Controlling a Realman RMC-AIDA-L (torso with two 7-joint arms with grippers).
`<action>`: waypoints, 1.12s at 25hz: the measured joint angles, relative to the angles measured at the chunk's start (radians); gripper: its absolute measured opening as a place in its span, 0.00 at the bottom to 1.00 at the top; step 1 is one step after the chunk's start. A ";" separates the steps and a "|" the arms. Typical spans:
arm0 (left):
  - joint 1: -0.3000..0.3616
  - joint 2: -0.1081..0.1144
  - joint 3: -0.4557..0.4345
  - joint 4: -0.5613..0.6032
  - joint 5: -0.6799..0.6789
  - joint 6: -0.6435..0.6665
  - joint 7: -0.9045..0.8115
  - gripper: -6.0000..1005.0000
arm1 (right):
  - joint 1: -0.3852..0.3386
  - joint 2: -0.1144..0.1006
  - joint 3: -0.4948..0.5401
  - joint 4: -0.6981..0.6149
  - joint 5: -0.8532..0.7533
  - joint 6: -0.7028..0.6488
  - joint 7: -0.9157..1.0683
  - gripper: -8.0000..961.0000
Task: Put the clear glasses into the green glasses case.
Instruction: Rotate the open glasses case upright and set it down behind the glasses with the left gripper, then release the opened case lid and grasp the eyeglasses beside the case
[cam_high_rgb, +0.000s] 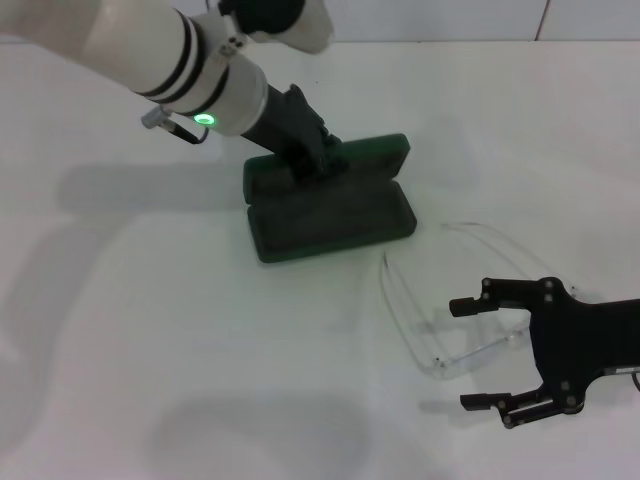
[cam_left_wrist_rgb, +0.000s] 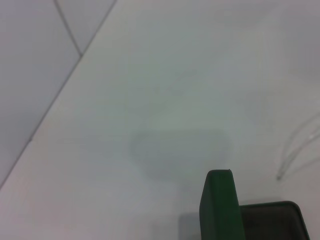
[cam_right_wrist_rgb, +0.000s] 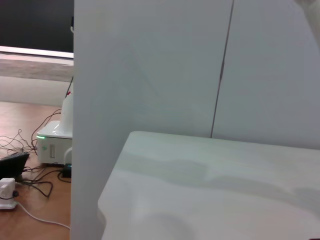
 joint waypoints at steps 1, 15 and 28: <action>-0.001 -0.001 0.010 0.001 -0.002 0.001 0.005 0.23 | -0.003 0.000 0.000 0.001 0.000 0.003 0.000 0.88; -0.006 -0.004 0.079 0.018 -0.007 0.014 0.013 0.24 | -0.015 0.000 0.001 0.003 0.000 0.007 -0.002 0.88; 0.111 -0.003 0.105 0.245 -0.188 0.034 0.012 0.47 | -0.017 -0.001 0.065 -0.003 0.000 0.019 0.007 0.88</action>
